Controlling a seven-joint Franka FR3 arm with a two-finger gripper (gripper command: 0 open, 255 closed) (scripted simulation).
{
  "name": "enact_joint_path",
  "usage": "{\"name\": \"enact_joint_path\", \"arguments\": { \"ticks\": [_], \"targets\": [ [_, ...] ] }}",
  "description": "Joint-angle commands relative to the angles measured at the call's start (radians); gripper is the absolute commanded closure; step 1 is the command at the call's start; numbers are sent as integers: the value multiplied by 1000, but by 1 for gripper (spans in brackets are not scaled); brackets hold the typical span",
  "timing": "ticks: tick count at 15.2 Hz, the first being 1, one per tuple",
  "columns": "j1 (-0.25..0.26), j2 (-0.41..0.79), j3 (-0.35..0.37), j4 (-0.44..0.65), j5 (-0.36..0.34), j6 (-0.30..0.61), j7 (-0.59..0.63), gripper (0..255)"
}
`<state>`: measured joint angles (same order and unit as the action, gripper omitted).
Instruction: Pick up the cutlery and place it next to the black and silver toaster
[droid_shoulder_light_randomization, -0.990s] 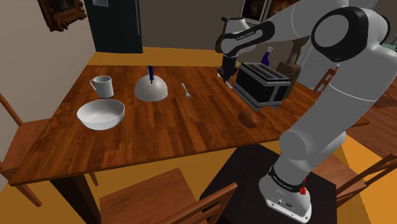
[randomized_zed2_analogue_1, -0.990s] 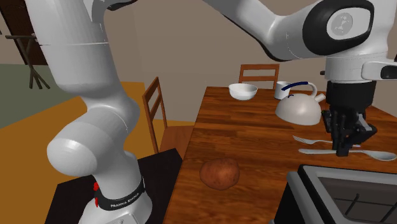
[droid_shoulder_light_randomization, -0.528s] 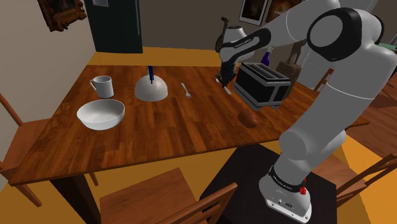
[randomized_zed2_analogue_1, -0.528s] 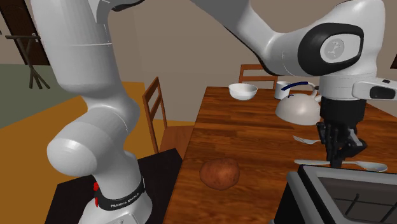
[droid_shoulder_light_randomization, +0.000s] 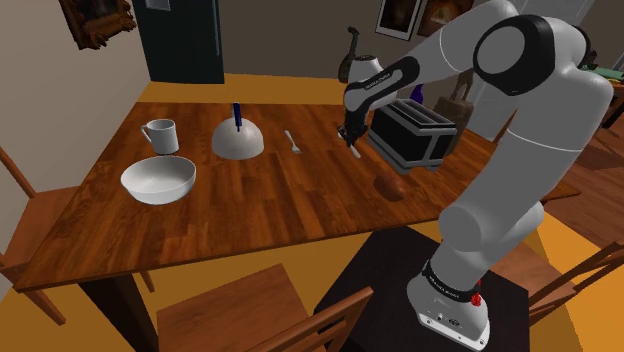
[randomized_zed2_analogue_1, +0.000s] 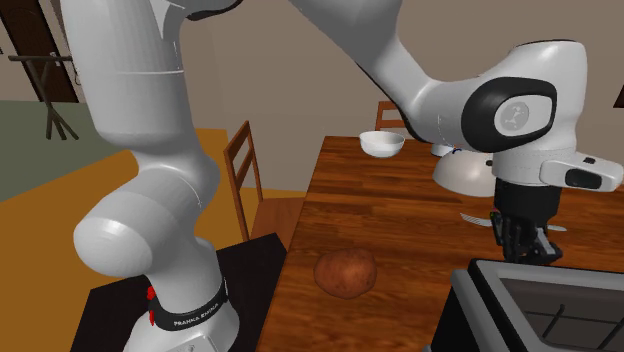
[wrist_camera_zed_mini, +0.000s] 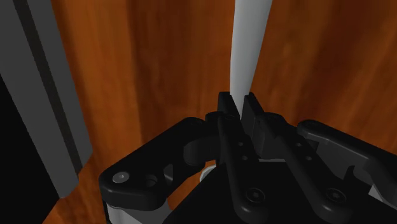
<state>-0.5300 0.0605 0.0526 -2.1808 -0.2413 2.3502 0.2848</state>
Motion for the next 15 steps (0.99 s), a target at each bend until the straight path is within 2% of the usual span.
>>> {"name": "enact_joint_path", "arguments": {
  "ticks": [1, 4, 12, 13, 15],
  "targets": [
    [-1, 15, -1, -12, -7, 27, 8, 255],
    [-1, 40, -3, -26, -19, 65, 21, 255],
    [-1, 40, -3, -26, -19, 64, 21, 255],
    [-1, 40, -3, -26, -19, 64, 21, 0],
    [-1, 40, -3, -26, -19, 64, 21, 0]
  ]
}}
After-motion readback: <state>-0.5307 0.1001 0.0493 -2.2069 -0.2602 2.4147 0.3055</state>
